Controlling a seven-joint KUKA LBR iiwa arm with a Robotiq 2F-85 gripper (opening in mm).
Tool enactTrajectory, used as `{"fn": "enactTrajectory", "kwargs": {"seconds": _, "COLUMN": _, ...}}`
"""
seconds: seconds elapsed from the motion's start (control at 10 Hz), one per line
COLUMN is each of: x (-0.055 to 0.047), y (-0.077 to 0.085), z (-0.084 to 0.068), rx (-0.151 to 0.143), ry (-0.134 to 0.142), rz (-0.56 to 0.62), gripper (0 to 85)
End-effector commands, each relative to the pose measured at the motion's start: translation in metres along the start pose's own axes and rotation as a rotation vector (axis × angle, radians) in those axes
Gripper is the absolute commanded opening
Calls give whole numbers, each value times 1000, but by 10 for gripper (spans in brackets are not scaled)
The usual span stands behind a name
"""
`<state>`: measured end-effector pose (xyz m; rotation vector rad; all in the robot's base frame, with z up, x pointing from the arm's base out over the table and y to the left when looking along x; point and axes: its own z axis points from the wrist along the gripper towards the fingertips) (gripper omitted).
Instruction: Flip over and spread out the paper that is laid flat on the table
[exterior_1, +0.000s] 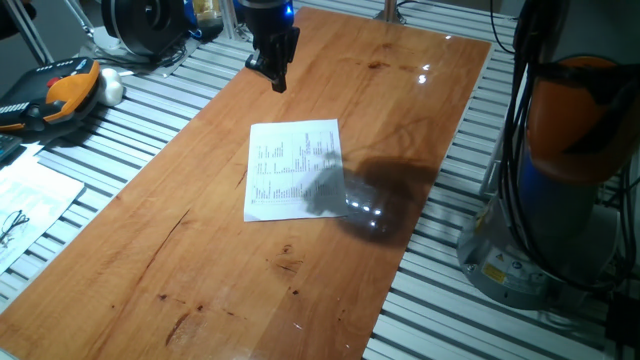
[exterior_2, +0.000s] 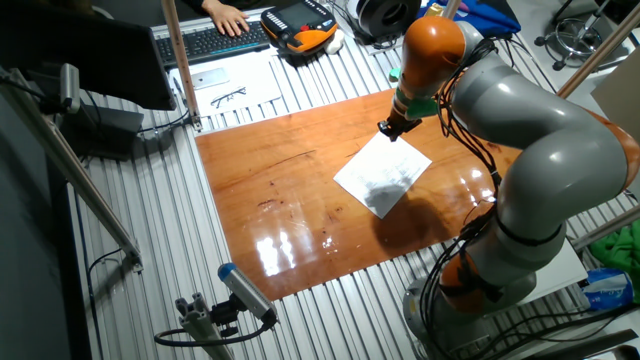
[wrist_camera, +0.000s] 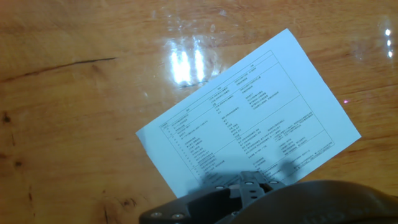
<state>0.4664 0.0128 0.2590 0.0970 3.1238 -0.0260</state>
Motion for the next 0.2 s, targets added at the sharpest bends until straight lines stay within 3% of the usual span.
{"fn": "enactTrajectory", "kwargs": {"seconds": 0.0, "x": 0, "y": 0, "z": 0, "rx": 0, "ry": 0, "rz": 0, "gripper": 0}}
{"fn": "enactTrajectory", "kwargs": {"seconds": 0.1, "x": 0, "y": 0, "z": 0, "rx": 1, "ry": 0, "rz": 2, "gripper": 0}}
